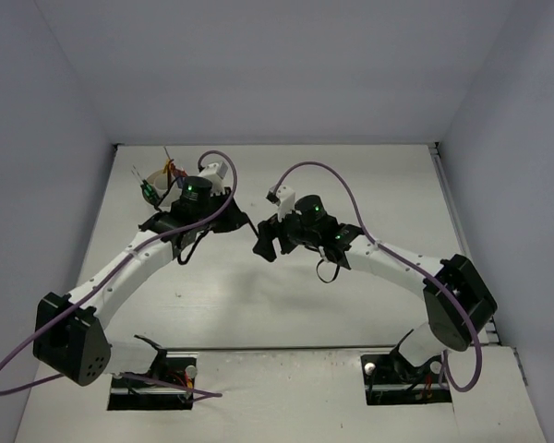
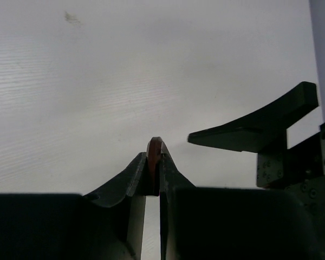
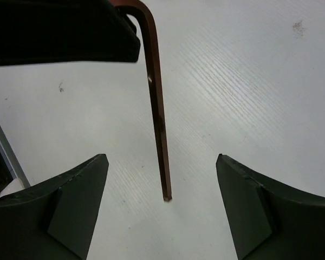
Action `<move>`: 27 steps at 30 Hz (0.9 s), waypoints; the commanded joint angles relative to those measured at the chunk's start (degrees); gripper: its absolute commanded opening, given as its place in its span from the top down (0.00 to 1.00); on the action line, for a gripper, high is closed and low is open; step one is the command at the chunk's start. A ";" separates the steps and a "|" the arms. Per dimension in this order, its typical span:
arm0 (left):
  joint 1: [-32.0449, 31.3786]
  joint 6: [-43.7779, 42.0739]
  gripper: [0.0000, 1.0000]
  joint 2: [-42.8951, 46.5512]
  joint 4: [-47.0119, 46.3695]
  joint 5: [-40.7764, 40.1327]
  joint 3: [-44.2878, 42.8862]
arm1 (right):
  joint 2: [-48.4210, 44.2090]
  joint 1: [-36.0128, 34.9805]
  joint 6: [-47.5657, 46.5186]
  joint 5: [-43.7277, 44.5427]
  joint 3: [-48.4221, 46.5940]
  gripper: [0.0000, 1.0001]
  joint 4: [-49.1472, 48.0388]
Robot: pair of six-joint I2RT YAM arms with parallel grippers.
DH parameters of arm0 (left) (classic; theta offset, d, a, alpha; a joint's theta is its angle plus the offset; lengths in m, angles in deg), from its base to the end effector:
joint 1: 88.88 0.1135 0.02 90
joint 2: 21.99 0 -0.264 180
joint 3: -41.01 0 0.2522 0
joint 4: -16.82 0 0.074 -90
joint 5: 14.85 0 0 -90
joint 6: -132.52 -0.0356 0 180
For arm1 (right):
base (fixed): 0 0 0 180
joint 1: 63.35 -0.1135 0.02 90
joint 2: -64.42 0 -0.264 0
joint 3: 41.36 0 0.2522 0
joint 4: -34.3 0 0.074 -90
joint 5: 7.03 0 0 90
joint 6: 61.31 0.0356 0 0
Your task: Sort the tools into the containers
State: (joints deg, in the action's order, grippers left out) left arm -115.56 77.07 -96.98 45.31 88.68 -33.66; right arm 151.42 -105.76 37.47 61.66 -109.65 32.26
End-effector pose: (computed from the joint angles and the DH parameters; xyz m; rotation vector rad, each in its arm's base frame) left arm 0.2634 -0.1417 0.3147 0.0029 2.1847 -0.8787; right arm 0.2480 0.2441 0.2655 -0.8196 1.7747 0.9511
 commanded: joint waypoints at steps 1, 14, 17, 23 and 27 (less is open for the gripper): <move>1.14 -9.67 1.00 3.69 5.09 -11.88 -7.69 | -7.63 0.25 0.83 2.99 -0.09 0.15 -1.95; 18.59 -20.39 1.00 -2.66 10.29 -21.73 -25.72 | -15.79 1.28 0.70 7.68 5.60 0.09 1.91; 20.04 -22.48 1.00 -5.58 9.37 -24.24 -31.10 | -16.05 1.39 0.74 7.56 6.28 0.09 2.18; 23.51 -24.70 1.00 -12.72 6.82 -25.66 -36.31 | -16.69 2.07 0.22 7.30 7.13 0.09 2.80; 24.92 -25.58 1.00 -17.92 6.46 -26.01 -38.67 | -15.64 3.31 0.18 6.71 7.95 0.09 2.97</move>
State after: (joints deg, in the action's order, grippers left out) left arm -92.18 53.98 -111.90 55.77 64.43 -68.28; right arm 137.04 -103.75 37.75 68.22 -102.27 37.60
